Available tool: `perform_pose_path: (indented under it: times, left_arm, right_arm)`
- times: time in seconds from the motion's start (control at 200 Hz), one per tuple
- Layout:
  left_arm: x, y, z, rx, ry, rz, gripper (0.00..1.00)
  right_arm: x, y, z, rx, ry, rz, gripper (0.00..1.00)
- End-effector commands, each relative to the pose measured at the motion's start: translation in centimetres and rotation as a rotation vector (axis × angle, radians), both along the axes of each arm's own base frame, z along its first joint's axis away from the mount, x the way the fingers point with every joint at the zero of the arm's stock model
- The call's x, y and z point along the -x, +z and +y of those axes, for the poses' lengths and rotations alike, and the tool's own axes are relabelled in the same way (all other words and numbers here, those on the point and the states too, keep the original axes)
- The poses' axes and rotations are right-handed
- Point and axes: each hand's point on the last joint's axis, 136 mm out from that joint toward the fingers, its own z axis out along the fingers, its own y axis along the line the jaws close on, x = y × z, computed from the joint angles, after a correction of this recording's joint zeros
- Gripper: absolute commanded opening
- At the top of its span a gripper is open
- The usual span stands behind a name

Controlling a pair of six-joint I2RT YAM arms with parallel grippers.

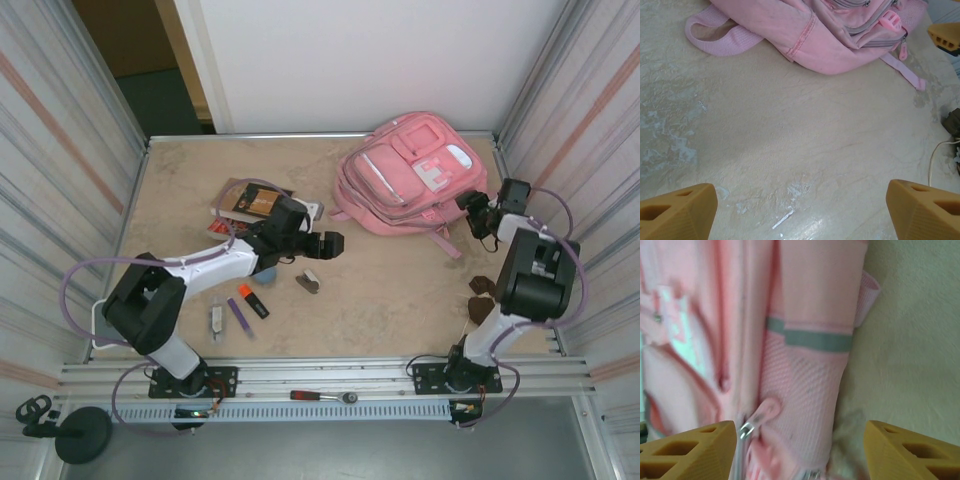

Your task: Pack books, pencil case, and school supplies into a backpack

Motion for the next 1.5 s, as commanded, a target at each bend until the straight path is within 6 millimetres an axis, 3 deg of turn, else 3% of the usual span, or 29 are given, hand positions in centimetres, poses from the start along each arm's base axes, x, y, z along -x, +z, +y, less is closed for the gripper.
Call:
perform_pose_path:
  times: [0.0, 0.07, 0.2, 0.341, 0.636, 0.927, 1.002, 1.132, 1.287, 1.493]
  left_arm:
    - [0.0, 0.3, -0.8, -0.003, -0.028, -0.003, 0.88]
    - [0.1, 0.0, -0.9, -0.008, -0.029, 0.001, 0.88]
    - [0.4, -0.2, -1.2, -0.002, -0.035, 0.008, 0.88]
    - [0.9, -0.6, -1.8, -0.01, -0.054, 0.005, 0.88]
    - [2.2, -0.9, -4.5, -0.058, -0.137, -0.058, 0.87]
    - [2.4, -1.2, -7.4, -0.101, -0.136, -0.199, 0.83]
    - [2.2, -1.5, -8.4, -0.097, -0.143, -0.238, 0.74]
    - [1.6, -1.8, -10.4, -0.061, -0.178, -0.268, 0.49]
    - [0.8, -2.4, -11.9, -0.083, -0.16, -0.353, 0.43]
    - [-1.4, -3.5, -12.3, -0.147, -0.092, -0.448, 0.37]
  right_arm:
    - [-1.3, -2.3, 0.9, -0.087, 0.038, 0.048, 0.65]
    - [-1.8, -3.0, 1.2, -0.131, 0.036, 0.041, 0.56]
    - [-1.3, -2.4, 2.4, -0.164, 0.048, -0.002, 0.21]
    - [0.3, -1.1, 4.8, -0.232, 0.057, -0.055, 0.08]
    - [3.8, 3.0, 13.0, -0.244, 0.105, -0.143, 0.05]
    - [4.9, 6.3, 18.0, -0.16, 0.164, -0.186, 0.06]
    - [4.8, 6.8, 18.9, -0.164, 0.186, -0.191, 0.07]
    - [4.5, 7.4, 20.1, -0.175, 0.218, -0.197, 0.07]
    - [4.2, 7.9, 21.2, -0.191, 0.24, -0.204, 0.07]
    - [4.0, 8.3, 21.8, -0.196, 0.259, -0.209, 0.07]
